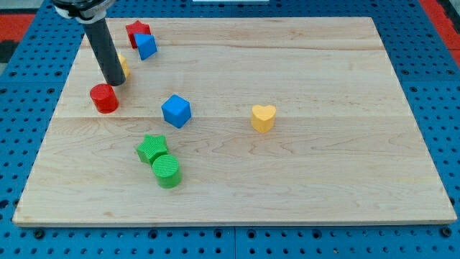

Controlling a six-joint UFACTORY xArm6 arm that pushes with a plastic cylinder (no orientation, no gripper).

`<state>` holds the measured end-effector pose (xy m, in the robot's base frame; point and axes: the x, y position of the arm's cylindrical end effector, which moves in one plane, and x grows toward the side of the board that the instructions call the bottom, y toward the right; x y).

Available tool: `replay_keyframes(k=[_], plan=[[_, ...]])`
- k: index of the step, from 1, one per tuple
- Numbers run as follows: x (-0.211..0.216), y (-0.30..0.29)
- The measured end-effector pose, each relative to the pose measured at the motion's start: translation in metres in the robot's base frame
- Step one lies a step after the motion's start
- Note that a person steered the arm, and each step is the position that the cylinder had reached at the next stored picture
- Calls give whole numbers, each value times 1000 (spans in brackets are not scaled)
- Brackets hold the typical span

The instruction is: Place red circle below yellow hexagon

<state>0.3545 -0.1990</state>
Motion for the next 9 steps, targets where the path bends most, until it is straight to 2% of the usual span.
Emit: replay_keyframes(k=[3,4,6,7,9], plan=[[-38,0],[-23,18],[14,136],[55,148],[90,82]])
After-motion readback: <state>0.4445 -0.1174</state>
